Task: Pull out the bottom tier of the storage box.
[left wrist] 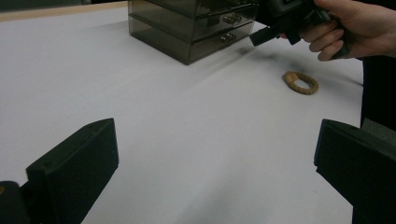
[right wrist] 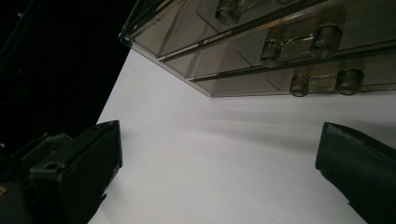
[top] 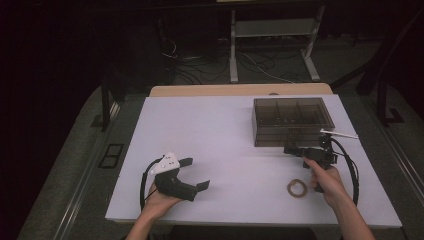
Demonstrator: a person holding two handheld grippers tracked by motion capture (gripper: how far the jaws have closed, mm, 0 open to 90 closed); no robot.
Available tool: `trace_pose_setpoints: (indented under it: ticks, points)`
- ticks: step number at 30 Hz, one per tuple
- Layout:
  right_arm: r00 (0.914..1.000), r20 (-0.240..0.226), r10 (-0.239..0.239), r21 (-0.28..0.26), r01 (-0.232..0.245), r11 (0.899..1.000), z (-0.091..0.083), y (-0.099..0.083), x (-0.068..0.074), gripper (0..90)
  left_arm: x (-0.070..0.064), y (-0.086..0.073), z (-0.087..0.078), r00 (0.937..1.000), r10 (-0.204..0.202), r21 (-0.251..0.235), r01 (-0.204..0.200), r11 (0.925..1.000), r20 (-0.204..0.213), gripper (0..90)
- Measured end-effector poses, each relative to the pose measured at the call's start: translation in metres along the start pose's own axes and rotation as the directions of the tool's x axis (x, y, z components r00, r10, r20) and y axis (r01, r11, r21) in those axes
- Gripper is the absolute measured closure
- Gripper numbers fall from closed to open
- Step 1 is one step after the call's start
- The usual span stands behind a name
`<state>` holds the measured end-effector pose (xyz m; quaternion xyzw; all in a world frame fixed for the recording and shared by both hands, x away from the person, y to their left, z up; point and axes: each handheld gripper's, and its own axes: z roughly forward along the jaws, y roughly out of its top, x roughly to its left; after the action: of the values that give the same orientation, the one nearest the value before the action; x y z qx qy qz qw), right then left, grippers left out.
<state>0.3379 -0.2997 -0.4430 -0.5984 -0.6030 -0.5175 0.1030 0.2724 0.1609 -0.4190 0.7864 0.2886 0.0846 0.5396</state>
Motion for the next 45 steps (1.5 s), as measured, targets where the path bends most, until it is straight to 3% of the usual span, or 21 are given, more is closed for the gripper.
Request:
trace_pose_setpoints:
  ticks: [10,15,16,26,29,34,45]
  points:
    - [0.9983,0.021,0.053,-0.038,-0.053,0.998,0.001,0.001,-0.004,0.0,0.0,0.0,0.0,1.0,0.0,0.003,0.0,1.0,0.003,0.0]
    - [0.9964,0.007,0.085,-0.054,-0.084,0.995,0.0,0.002,-0.007,0.0,0.0,0.0,0.0,1.0,0.0,0.003,0.0,1.0,0.003,0.0]
    - [0.9934,-0.012,0.114,-0.064,-0.115,0.991,-0.001,0.001,-0.01,3.5,0.0,0.0,0.0,1.0,-0.001,0.002,0.001,1.0,0.004,0.0]
    - [0.9906,0.001,0.137,-0.079,-0.136,0.988,-0.001,0.0,-0.018,3.6,0.0,0.0,0.001,1.0,-0.003,0.002,0.003,1.0,0.006,0.0]
    - [0.9931,0.002,0.118,-0.083,-0.117,0.99,-0.002,-0.001,-0.019,15.2,0.0,0.0,0.002,1.0,0.004,0.012,-0.004,0.9999,0.008,0.0]
    - [0.9937,0.016,0.111,-0.09,-0.109,0.99,-0.001,-0.001,-0.02,15.4,-0.001,0.0,0.003,0.9999,0.009,0.016,-0.009,0.9998,0.014,0.0]
    - [0.9907,0.072,0.116,-0.106,-0.108,0.989,0.0,-0.001,-0.024,36.3,-0.001,0.0,0.003,0.9998,0.009,0.016,-0.009,0.9998,0.015,0.0]
